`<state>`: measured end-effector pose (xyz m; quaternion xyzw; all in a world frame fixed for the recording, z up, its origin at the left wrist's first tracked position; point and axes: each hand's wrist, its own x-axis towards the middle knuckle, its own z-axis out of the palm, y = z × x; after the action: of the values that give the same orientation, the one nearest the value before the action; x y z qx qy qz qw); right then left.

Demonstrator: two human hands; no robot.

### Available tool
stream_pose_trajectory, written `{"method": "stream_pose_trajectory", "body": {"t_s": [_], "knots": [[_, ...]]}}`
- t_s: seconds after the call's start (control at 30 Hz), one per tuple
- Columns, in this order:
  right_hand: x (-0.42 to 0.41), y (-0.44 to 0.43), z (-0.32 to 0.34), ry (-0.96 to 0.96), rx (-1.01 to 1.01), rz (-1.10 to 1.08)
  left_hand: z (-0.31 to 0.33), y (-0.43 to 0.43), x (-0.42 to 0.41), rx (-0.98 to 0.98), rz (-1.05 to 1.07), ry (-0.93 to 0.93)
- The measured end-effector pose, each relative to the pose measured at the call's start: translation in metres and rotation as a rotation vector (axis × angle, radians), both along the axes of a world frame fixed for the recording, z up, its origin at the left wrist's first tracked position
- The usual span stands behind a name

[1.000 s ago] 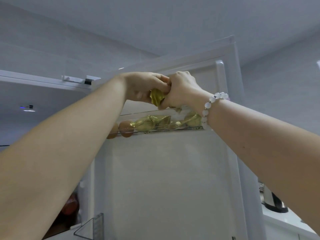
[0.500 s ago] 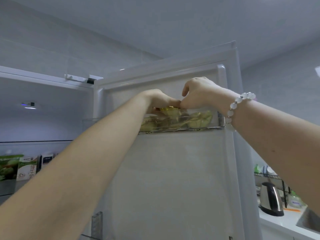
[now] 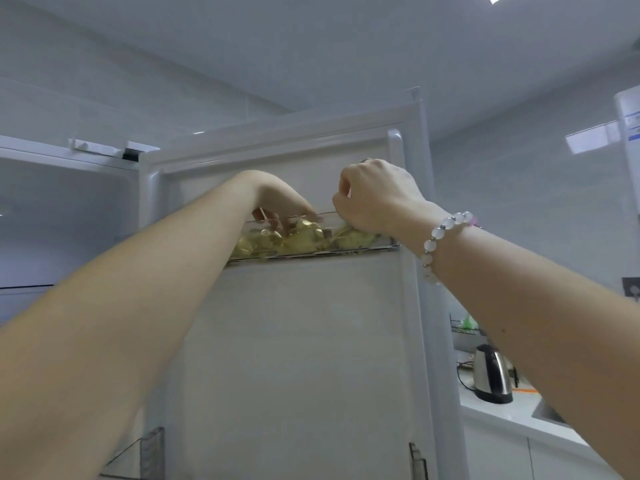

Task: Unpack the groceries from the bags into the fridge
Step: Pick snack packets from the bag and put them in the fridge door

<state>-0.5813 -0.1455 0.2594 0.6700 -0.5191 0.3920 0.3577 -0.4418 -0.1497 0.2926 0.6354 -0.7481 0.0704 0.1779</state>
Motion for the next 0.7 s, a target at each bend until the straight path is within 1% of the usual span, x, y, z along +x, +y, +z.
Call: {"method": "stream_pose_trajectory", "body": {"t_s": [0.03, 0.1, 0.13, 0.17, 0.23, 0.3, 0.33, 0.4, 0.47, 0.57, 0.63, 0.7], "knots": [[-0.008, 0.005, -0.002, 0.019, -0.084, -0.003, 0.002, 0.0, -0.001, -0.102, -0.009, 0.018], [-0.032, 0.019, -0.004, 0.026, -0.263, -0.036, 0.006, 0.001, -0.012, -0.455, -0.024, 0.1], [-0.047, 0.026, -0.005, 0.026, -0.322, -0.084, 0.005, 0.005, -0.024, -0.636, -0.069, 0.132], [-0.065, 0.033, -0.007, 0.03, -0.338, -0.153, 0.002, 0.011, -0.039, -0.783, -0.145, 0.141], [-0.104, 0.048, -0.018, 0.044, -0.259, -0.329, -0.015, 0.025, -0.075, -0.982, -0.358, 0.115], [-0.146, 0.069, -0.041, 0.055, -0.132, -0.515, -0.042, 0.031, -0.116, -1.083, -0.551, 0.075], [-0.166, 0.081, -0.055, 0.058, -0.075, -0.603, -0.058, 0.031, -0.138, -1.077, -0.629, 0.048], [-0.2, 0.11, -0.089, 0.059, 0.027, -0.752, -0.097, 0.028, -0.184, -0.962, -0.732, 0.014], [-0.226, 0.138, -0.124, 0.056, 0.11, -0.866, -0.14, 0.026, -0.228, -0.865, -0.836, 0.066], [-0.256, 0.175, -0.171, 0.042, 0.242, -1.025, -0.202, 0.037, -0.29, -0.787, -0.999, 0.191], [-0.272, 0.196, -0.197, 0.017, 0.302, -1.094, -0.234, 0.051, -0.326, -0.713, -1.064, 0.207], [-0.285, 0.217, -0.216, -0.009, 0.315, -1.132, -0.257, 0.07, -0.358, -0.666, -1.12, 0.236]]}}
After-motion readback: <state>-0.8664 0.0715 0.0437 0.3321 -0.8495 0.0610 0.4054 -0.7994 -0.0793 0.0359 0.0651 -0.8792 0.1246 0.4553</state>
